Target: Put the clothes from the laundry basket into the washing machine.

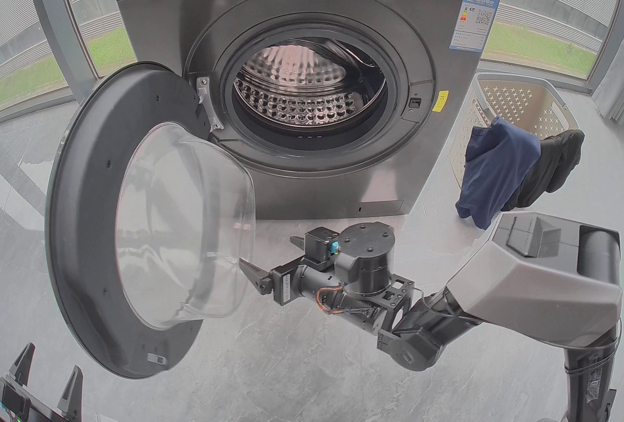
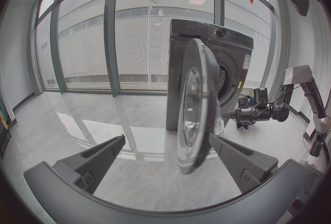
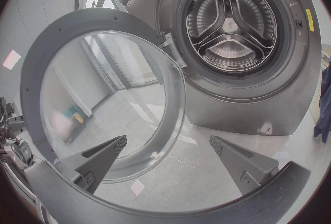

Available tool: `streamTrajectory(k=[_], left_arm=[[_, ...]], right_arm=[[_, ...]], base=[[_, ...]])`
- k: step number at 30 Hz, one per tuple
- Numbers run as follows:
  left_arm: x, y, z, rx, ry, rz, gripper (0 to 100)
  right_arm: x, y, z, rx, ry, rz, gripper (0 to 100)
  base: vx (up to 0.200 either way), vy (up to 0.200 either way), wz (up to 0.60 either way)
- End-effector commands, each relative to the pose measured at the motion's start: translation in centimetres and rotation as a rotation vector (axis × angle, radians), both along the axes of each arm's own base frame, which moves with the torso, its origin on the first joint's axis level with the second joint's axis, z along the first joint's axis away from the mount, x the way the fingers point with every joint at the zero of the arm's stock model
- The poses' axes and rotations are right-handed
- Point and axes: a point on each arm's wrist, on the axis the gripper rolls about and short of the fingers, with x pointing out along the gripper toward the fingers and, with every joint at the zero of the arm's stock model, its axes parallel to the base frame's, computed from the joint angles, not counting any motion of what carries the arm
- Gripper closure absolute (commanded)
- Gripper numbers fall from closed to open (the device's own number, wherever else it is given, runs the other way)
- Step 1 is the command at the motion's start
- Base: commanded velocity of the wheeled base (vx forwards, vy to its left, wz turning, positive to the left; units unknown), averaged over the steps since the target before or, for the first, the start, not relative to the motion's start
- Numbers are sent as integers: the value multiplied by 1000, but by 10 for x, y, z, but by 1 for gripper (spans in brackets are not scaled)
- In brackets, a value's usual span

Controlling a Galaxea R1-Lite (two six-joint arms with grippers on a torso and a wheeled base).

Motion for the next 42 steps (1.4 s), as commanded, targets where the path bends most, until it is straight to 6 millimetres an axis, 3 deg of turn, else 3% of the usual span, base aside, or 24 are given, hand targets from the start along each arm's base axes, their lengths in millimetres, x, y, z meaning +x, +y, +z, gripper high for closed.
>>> streamTrajectory(k=[1,6,12,18,23,30,32,34,36,38,42], left_arm=[[0,0,-4,-1,4,-1,0],[0,0,-4,-1,4,-1,0],[0,0,-4,1,4,1,0],[0,0,-4,1,4,-1,0],[0,0,-4,2,4,-1,0],[0,0,-4,2,4,-1,0],[0,0,-4,2,4,-1,0],[0,0,-4,1,4,-1,0],[0,0,-4,1,4,-1,0],[0,0,-4,1,4,-1,0],[0,0,-4,1,4,-1,0]], right_arm=[[0,12,-7,19,8,10,0],[5,8,0,32,-1,-7,0],[13,17,8,65,-31,-7,0],[17,40,7,59,-22,20,0],[21,69,-7,72,-32,47,0],[25,77,-5,104,-59,24,0],[27,72,3,115,-67,9,0],[25,43,40,138,-84,-35,0],[21,29,49,127,-76,-49,0],[7,-7,73,108,-74,-81,0],[-29,-68,100,51,-87,-121,0]], base=[[0,0,0],[0,0,0],[0,0,0],[0,0,0],[0,0,0],[0,0,0],[0,0,0],[0,0,0],[0,0,0],[0,0,0],[0,0,0]])
